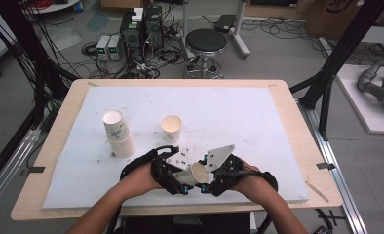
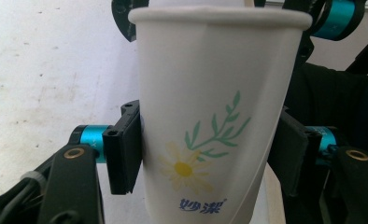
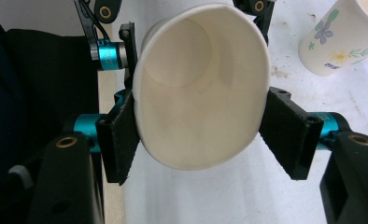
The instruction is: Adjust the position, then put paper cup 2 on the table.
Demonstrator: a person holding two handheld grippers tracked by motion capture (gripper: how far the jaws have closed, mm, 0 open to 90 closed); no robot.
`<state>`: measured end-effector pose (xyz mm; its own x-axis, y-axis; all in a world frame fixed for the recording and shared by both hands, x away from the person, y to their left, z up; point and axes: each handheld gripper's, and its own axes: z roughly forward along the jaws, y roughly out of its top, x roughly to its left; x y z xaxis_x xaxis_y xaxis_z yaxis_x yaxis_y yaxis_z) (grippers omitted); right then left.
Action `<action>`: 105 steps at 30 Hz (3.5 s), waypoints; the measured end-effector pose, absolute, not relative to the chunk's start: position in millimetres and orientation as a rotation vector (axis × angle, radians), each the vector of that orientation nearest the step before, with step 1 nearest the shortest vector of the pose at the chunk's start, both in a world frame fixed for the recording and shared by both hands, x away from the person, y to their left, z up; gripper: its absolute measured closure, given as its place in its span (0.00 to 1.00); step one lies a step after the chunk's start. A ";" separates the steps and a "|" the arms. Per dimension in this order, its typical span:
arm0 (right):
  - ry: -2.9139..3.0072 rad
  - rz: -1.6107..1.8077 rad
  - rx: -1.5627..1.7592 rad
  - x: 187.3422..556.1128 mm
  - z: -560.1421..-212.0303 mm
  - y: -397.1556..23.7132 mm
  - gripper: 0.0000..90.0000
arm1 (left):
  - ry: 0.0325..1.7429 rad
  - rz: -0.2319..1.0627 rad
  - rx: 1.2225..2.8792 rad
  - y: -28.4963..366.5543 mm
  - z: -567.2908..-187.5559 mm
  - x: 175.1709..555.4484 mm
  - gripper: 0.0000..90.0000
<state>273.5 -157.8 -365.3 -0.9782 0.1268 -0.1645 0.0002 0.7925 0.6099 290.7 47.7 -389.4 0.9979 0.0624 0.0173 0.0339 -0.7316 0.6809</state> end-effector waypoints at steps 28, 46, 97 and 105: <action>2.560 1.463 0.488 270.3 -374.6 -230.6 0.25 | 0.302 0.025 2.090 76.7 -411.7 296.0 0.35; 2.335 1.474 0.743 262.6 -401.9 -272.4 0.25 | 0.446 0.171 1.796 116.9 -425.1 288.9 0.35; 2.137 1.420 0.891 254.8 -406.0 -302.2 0.25 | 0.500 0.248 1.640 90.8 -424.7 309.3 0.34; 2.113 1.423 0.899 246.8 -406.3 -311.3 0.25 | 0.510 0.290 1.649 52.4 -429.6 330.7 0.34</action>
<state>246.8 -311.3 -406.3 -0.6940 0.7200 0.0006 0.2712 0.2606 0.9266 330.7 52.4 -429.6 0.8678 0.4862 -0.1027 0.1605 -0.0786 0.9839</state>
